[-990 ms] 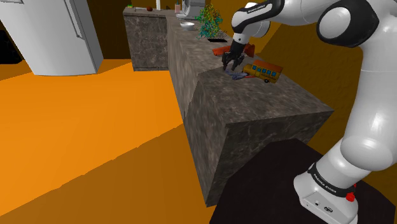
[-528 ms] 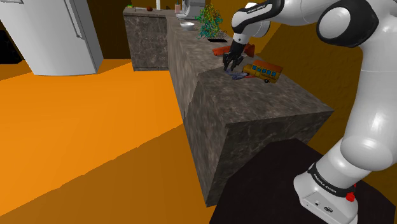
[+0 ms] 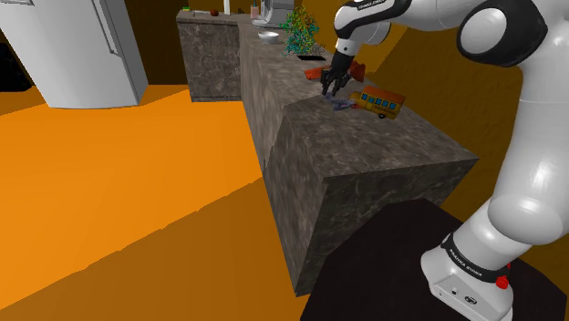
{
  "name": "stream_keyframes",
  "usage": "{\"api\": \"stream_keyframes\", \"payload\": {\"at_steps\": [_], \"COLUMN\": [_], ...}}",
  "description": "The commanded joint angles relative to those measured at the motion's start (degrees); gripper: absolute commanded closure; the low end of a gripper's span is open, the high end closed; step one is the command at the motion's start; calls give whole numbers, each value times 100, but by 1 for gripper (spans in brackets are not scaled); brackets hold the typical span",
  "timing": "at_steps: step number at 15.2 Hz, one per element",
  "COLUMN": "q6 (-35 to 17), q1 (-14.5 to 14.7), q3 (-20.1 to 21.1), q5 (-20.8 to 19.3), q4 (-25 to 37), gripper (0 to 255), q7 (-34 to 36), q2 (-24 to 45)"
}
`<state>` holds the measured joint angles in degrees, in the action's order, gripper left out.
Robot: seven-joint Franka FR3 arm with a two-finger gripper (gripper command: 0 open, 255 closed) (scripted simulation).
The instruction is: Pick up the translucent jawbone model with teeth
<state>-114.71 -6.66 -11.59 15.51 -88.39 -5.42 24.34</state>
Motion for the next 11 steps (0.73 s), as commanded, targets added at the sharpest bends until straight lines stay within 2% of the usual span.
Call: {"api": "stream_keyframes", "payload": {"at_steps": [1, 11], "q6": [121, 688], "q1": [9, -8], "q3": [-6, -30], "q5": [-24, -88], "q4": [65, 545], "gripper": [255, 255], "q7": [37, 153], "q2": [-61, -159]}}
